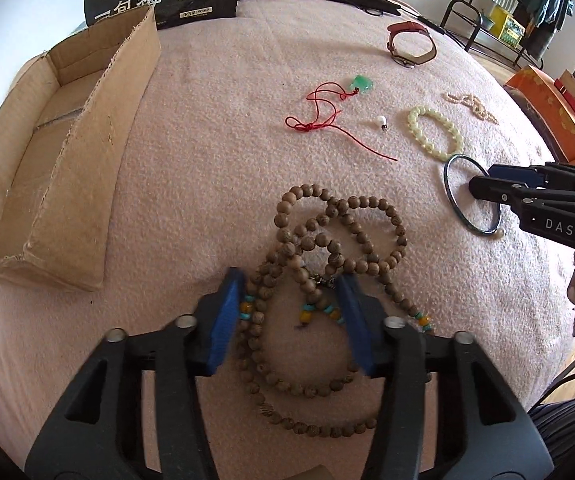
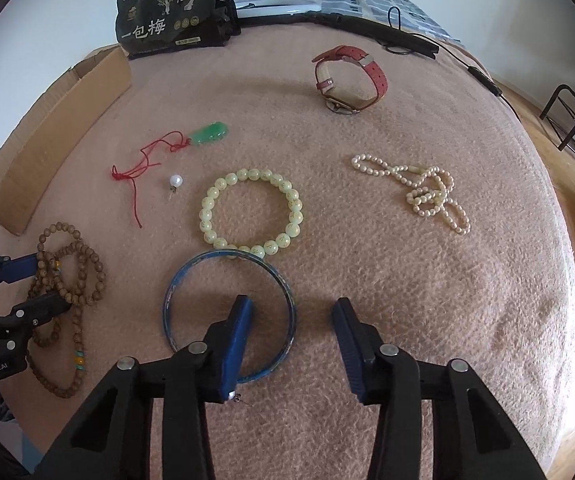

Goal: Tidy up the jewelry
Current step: 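Close left tool on the bead mala while right tool grips the blue bangle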

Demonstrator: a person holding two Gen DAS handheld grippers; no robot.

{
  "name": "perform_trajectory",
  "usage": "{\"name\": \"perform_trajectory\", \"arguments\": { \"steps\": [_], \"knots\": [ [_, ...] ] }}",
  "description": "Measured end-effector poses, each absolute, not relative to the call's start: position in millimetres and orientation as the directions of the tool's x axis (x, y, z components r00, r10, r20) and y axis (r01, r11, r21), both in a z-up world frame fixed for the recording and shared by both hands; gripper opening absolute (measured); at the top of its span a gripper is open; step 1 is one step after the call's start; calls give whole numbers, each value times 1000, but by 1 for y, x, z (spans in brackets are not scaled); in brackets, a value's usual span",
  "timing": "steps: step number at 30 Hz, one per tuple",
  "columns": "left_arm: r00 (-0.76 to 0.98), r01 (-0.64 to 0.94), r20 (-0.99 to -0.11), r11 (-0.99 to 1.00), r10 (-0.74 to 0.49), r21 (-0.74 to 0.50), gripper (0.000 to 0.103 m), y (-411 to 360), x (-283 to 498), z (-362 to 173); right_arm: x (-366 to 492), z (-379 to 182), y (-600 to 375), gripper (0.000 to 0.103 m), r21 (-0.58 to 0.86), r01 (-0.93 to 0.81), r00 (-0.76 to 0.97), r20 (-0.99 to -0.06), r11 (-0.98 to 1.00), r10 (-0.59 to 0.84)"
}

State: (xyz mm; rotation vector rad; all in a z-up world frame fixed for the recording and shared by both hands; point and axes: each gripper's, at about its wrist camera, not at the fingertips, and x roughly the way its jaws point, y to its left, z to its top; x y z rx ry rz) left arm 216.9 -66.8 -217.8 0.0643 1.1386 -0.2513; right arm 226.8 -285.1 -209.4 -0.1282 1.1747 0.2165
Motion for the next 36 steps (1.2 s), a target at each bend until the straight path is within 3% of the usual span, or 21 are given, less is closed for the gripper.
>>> {"name": "perform_trajectory", "arguments": {
  "steps": [7, 10, 25, 36],
  "knots": [
    [406, 248, -895, 965, -185, -86, 16, -71, 216, -214, 227, -206, -281, 4, 26, -242, 363, -924, 970, 115],
    [408, 252, -891, 963, -200, -101, 11, -71, 214, -210, 227, -201, -283, 2, 52, -239, 365, -920, 970, 140],
    [490, 273, -832, 952, -260, -137, 10, -64, 198, -169, 213, -154, -273, 1, 118, -262, 446, -865, 958, 229],
    [572, 265, -759, 946, -312, -189, 10, -47, 188, -116, 199, -122, -265, 1, 85, -290, 519, -823, 953, 231]
  ]
}}
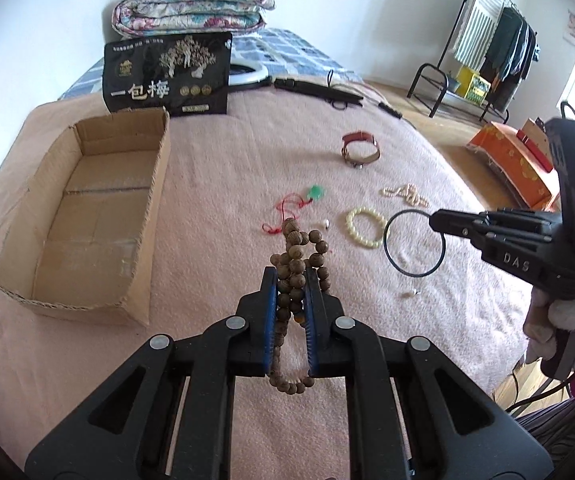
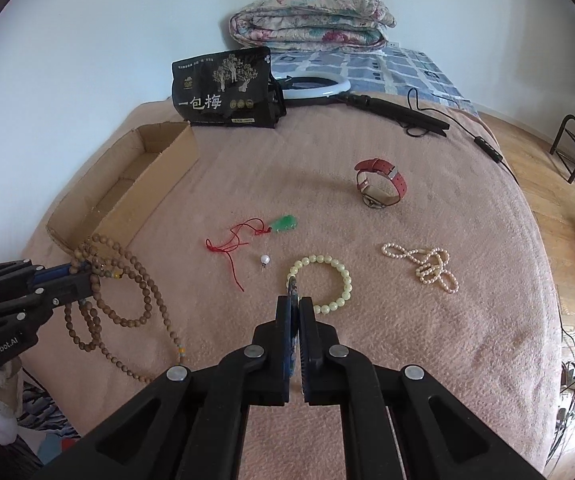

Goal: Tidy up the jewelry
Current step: 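Close left tool on the bead mala while right tool grips the blue bangle, then carry mala into cardboard box with left tool while right tool carries bangle there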

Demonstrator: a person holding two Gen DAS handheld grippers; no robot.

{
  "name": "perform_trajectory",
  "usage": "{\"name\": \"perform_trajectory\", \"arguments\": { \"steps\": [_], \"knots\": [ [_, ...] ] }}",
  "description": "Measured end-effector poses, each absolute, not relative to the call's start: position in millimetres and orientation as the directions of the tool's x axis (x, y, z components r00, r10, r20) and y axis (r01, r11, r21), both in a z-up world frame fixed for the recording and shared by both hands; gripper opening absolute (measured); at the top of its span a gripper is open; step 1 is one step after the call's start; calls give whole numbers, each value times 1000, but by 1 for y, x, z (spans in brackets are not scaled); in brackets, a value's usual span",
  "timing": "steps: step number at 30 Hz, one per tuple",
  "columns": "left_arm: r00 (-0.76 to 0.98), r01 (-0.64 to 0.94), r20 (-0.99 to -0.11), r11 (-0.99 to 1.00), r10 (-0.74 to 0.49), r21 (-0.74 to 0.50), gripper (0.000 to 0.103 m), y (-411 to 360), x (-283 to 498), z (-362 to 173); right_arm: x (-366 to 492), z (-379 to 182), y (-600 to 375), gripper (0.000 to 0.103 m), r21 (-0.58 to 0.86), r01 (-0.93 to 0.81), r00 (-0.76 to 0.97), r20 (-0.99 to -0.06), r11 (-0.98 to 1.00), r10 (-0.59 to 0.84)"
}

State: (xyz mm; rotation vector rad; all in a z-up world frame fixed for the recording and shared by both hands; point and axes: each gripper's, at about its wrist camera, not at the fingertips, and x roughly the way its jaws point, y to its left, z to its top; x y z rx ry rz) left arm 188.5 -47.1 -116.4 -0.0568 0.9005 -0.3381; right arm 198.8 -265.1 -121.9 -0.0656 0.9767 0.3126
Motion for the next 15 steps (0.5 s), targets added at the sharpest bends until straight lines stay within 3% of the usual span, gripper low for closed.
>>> {"name": "perform_trajectory", "arguments": {
  "steps": [15],
  "knots": [
    [687, 199, -656, 950, -311, -242, 10, 11, 198, -45, 189, -81, -251, 1, 97, -291, 602, -754, 952, 261]
  ]
}}
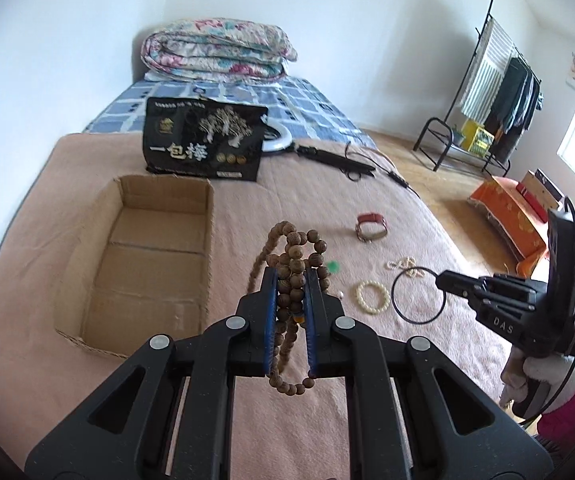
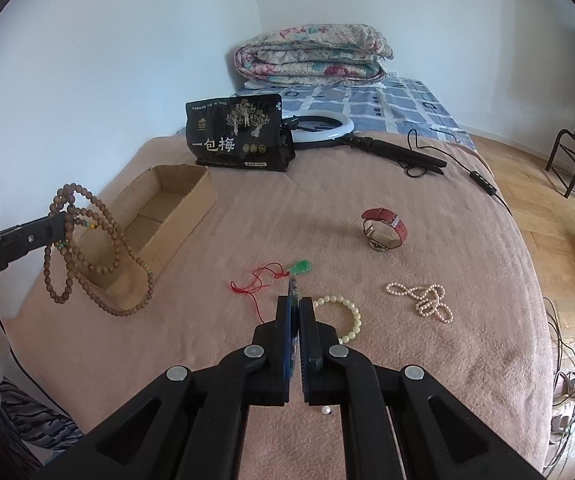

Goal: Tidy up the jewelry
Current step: 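Carry mala into cardboard box with left tool while right tool carries bangle there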

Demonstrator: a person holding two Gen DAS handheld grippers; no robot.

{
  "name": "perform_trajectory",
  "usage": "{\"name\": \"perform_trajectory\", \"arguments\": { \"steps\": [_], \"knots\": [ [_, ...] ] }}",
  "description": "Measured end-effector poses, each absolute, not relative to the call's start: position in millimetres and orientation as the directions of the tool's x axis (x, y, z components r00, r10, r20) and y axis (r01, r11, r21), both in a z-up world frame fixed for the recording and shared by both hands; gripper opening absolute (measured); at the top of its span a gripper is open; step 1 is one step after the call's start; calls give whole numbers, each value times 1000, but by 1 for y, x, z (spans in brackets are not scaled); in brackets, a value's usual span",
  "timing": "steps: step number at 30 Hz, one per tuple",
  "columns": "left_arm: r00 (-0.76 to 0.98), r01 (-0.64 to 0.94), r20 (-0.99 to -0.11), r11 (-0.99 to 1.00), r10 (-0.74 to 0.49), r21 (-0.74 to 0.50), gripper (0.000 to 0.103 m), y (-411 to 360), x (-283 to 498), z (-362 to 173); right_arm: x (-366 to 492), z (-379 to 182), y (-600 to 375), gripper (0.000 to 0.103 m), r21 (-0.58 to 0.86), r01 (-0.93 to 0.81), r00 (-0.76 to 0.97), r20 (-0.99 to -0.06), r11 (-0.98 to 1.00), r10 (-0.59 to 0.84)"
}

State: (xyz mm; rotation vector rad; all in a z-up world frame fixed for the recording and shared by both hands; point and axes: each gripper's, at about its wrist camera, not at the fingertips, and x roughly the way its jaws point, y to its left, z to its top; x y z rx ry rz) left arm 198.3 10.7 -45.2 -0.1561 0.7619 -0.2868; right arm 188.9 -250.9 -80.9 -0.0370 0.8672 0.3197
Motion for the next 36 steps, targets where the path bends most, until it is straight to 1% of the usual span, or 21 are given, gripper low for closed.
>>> {"name": "perform_trajectory", "arguments": {
  "steps": [7, 13, 17, 26, 36],
  "knots": [
    [723, 141, -636, 959, -269, -244, 10, 49, 204, -30, 193, -67, -229, 1, 100, -314, 624, -728, 944, 284],
    [736, 95, -641, 971, -218, -222, 10, 81, 211, -29, 200, -58, -202, 1, 119, -345, 630, -706, 931, 324],
    [734, 62, -654, 977, -183, -204, 10, 102, 217, -33, 209, -53, -177, 1, 140, -374, 628, -689, 917, 361],
    [716, -18, -685, 976, -139, -216, 10, 143, 225, -49, 224, -54, -119, 1, 169, -442, 605, -668, 881, 433],
    [683, -46, -722, 980, -110, -194, 10, 157, 232, -69, 234, -71, -68, 1, 204, -486, 568, -665, 850, 484]
  ]
}}
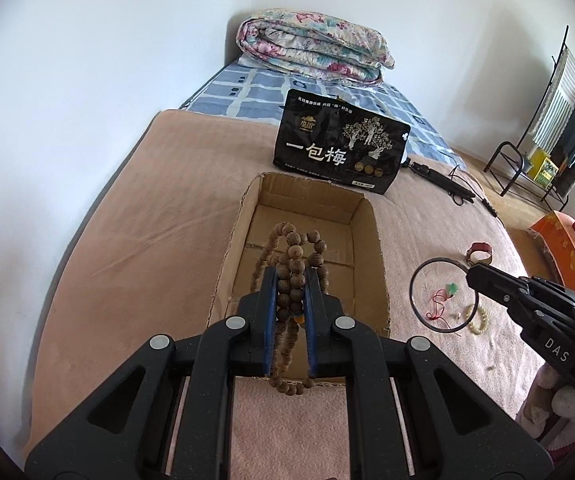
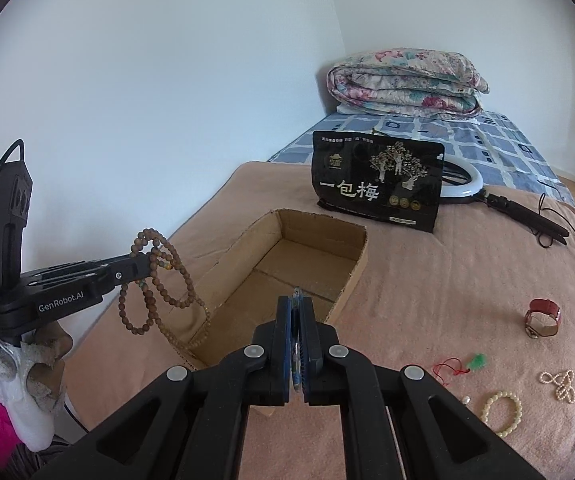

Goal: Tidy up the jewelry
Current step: 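Carry mala into cardboard box with left tool while right tool carries bangle there, then open both tools to drop mala and bangle into the box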

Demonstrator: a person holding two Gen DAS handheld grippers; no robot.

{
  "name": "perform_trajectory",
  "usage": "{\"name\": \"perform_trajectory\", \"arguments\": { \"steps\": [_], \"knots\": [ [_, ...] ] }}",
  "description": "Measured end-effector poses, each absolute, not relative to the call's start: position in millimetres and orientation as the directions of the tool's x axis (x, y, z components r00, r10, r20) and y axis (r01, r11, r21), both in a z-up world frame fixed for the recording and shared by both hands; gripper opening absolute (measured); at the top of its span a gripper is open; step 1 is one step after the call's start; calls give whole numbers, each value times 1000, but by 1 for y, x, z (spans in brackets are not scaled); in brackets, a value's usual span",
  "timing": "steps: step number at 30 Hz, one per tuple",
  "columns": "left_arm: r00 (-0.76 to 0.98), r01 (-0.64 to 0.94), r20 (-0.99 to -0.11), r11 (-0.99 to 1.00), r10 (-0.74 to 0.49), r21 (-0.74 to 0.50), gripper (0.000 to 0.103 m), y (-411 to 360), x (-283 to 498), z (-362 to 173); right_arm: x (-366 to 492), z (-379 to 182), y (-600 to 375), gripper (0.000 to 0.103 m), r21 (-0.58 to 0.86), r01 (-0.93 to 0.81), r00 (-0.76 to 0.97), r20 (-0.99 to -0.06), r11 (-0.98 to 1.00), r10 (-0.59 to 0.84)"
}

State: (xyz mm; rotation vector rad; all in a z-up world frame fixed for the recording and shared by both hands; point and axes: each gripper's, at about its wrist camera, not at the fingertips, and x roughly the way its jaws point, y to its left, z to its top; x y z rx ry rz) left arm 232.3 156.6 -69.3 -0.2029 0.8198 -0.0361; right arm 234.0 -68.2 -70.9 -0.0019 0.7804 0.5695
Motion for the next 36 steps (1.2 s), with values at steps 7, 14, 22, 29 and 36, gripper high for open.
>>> {"name": "perform_trajectory", "arguments": {
  "steps": [7, 14, 22, 29, 36],
  "knots": [
    [656, -66, -748, 979, -101, -190, 10, 160, 240, -80, 246, -96, -45, 1, 237, -482, 533, -685, 844, 497],
    [639, -78, -764, 981, -86, -176, 16, 159, 245, -87, 255, -108, -38, 42, 257, -474, 511, -698, 842, 501],
    [653, -92, -755, 983, -62, -160, 45, 158, 243, -87, 256, -102, -50, 70, 216, -430, 565, -693, 877, 448],
    [653, -89, -754, 983, -64, -161, 45, 159, 242, -86, 260, -102, -60, 77, 207, -396, 576, -703, 895, 418],
    [673, -96, -737, 981, -61, -169, 61, 154, 238, -81, 254, -98, -66, 86, 171, -391, 595, -703, 904, 390]
  ]
}}
